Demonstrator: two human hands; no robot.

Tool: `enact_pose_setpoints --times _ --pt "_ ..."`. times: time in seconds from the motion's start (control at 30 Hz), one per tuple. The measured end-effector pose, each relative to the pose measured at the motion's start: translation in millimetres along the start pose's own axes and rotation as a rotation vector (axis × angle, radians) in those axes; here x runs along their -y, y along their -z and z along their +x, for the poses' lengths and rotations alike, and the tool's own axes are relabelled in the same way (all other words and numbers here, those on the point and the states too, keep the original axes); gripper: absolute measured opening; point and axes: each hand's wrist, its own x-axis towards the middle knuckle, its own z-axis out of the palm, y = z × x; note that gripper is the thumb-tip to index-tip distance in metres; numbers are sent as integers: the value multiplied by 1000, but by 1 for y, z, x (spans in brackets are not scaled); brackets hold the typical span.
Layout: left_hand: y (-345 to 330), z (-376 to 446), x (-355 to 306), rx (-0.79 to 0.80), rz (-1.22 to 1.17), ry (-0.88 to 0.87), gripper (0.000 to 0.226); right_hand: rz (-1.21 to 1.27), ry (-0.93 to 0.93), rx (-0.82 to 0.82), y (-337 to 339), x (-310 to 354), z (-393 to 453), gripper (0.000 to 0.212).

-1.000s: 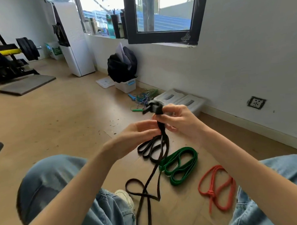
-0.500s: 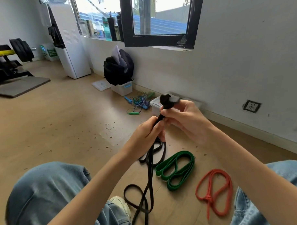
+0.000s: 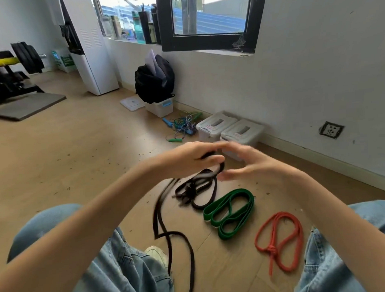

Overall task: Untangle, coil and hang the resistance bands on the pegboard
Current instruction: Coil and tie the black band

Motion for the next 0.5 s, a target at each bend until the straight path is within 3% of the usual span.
enact_pose_setpoints --times 0.07,0.1,0.23,0.37,0.43,0.5 --pt "-7 3 2 -55 -130 -1 26 115 91 43 -8 9 2 25" --pt "-9 2 6 -120 -209 -3 27 216 105 5 -7 13 3 16" --pt "-44 -12 27 -263 -272 43 24 593 121 -98 5 22 3 5" --pt "-82 -19 41 -127 -168 206 16 918 146 -279 15 13 6 8" --pt "-61 -18 32 -218 -379 256 20 888 105 -346 19 2 3 9" --pt "-19 -19 14 -432 -713 157 24 584 26 -261 23 -11 -5 7"
